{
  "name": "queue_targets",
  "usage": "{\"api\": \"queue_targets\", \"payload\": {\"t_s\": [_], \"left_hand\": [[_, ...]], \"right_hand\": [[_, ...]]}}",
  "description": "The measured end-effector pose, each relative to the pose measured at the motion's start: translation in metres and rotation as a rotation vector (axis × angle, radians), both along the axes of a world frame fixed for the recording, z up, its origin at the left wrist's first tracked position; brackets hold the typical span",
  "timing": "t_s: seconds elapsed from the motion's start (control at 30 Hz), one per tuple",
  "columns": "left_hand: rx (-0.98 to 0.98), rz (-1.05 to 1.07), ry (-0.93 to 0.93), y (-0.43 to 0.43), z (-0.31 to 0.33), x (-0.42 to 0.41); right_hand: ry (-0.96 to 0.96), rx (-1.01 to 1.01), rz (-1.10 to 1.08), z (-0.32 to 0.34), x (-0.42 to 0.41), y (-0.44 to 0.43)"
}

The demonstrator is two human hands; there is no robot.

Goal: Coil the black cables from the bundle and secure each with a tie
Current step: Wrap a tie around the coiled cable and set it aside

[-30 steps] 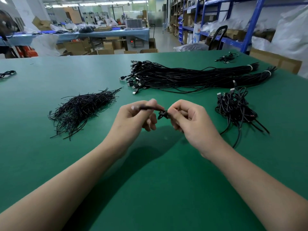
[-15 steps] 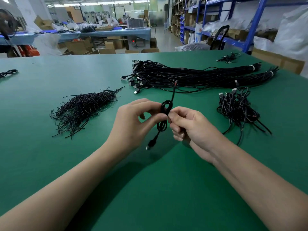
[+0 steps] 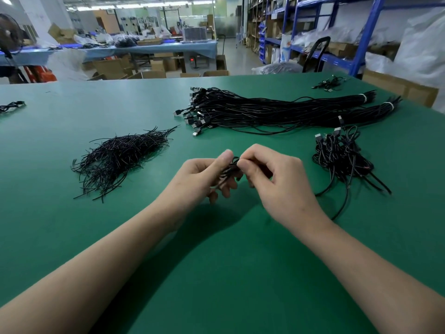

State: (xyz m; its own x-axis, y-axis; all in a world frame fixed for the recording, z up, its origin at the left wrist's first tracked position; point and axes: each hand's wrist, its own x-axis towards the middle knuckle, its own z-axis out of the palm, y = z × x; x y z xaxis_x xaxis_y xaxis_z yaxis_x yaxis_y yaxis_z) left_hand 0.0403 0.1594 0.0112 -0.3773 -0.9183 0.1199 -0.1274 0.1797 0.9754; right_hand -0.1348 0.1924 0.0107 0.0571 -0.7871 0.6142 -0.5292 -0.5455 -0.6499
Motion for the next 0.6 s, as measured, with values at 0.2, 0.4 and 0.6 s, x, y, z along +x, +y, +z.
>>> {"api": "queue_targets", "payload": {"t_s": [0.2,0.4,0.6], "left_hand": [[-0.143,0.032,0.099,-0.0004,0.0012,0.0003],[-0.688,0.161,-0.117,0.0002,0.003,0.0023],[-1.19,0.17,-0.351,-0.0045,0.0045,0.0067]], "right_hand": [[-0.075,0.149,0.091,-0.0014,-0.0009,-0.0026],[-0.651,0.643,0.404,-0.004,-0.0008,-0.005],[-0.834,0.883,0.5,-0.0021,-0.0054,-0.005]]}}
